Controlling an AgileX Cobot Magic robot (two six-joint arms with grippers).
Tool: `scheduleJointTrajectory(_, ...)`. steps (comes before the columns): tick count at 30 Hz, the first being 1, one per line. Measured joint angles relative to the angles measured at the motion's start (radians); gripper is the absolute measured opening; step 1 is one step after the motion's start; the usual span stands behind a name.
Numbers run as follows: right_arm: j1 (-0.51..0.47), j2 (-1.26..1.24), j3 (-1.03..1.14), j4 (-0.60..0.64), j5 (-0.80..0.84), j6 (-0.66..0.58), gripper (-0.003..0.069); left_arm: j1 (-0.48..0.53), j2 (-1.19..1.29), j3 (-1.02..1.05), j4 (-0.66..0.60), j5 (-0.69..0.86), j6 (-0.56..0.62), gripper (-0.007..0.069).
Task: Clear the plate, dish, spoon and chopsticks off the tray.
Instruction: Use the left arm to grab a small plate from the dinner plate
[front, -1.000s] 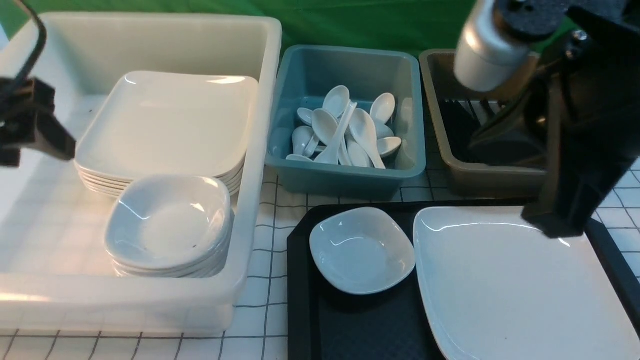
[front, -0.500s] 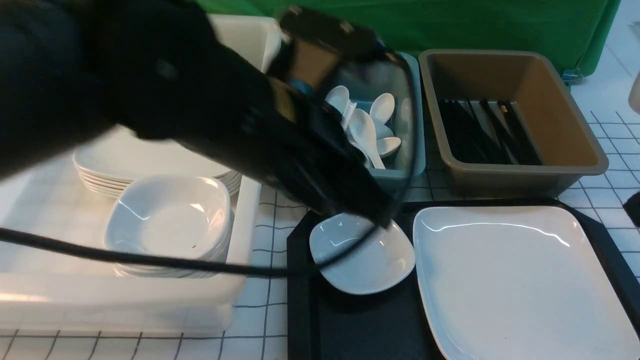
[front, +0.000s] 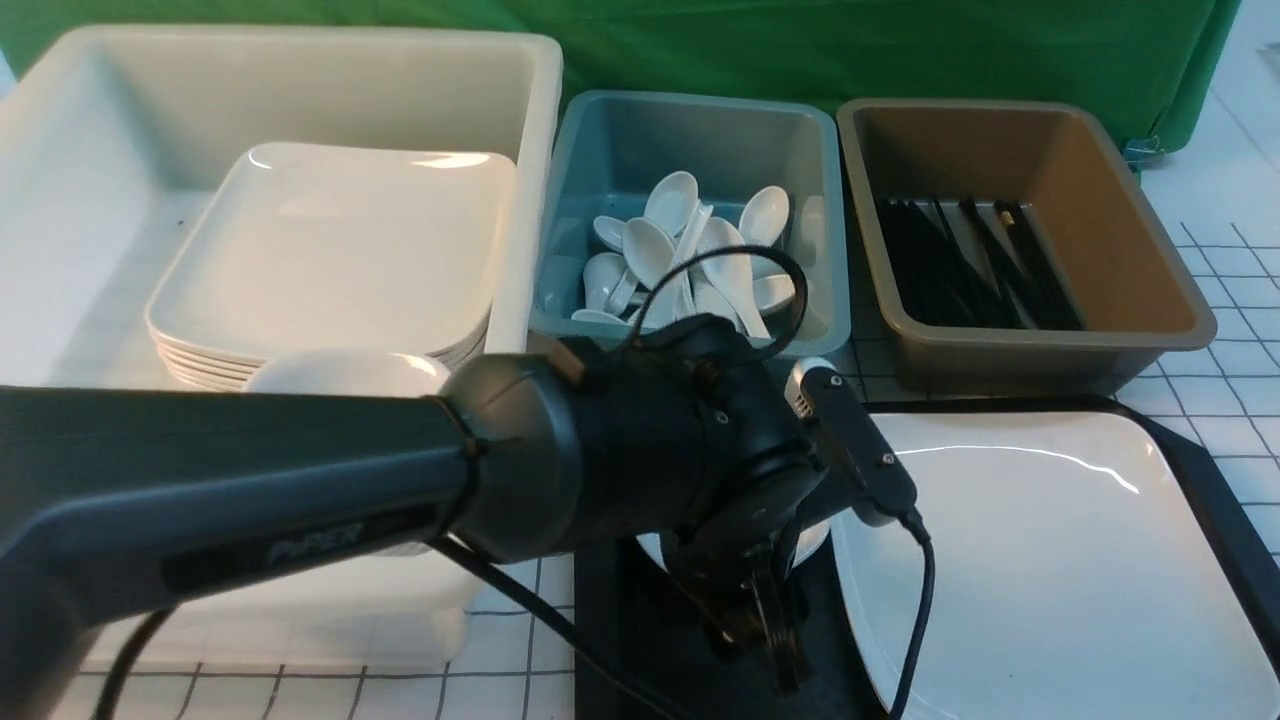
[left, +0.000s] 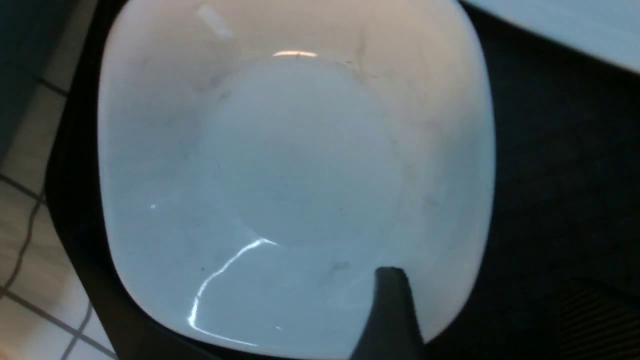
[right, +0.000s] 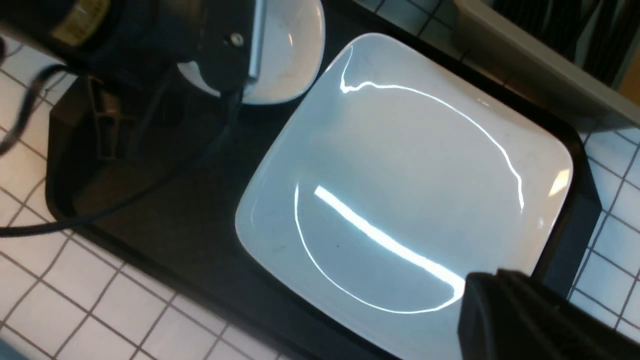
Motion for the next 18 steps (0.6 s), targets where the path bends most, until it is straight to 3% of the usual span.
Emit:
scheduleJointTrajectory(3, 0.0, -0.002, 0.0, 0.013, 0.001, 0.005, -0.0001, 0.005, 0.037, 0.0, 0.031, -0.025, 0.0, 0.0526)
scheduleJointTrajectory(9, 0.0, -0.002, 0.0, 0.148, 0.004, -0.052, -0.0001, 0.022, 0.075, 0.0, 0.05, -0.071, -0.01, 0.0532)
scheduleJointTrajectory(14, 0.0, -0.002, 0.0, 0.252, 0.007, -0.125, -0.0001, 0.036, 0.079, 0.0, 0.054, -0.082, -0.017, 0.0448)
scheduleJointTrajectory(18, 0.0, -0.002, 0.0, 0.271, 0.007, -0.149, -0.0001, 0.043, 0.081, -0.001, 0.052, -0.092, -0.015, 0.0253)
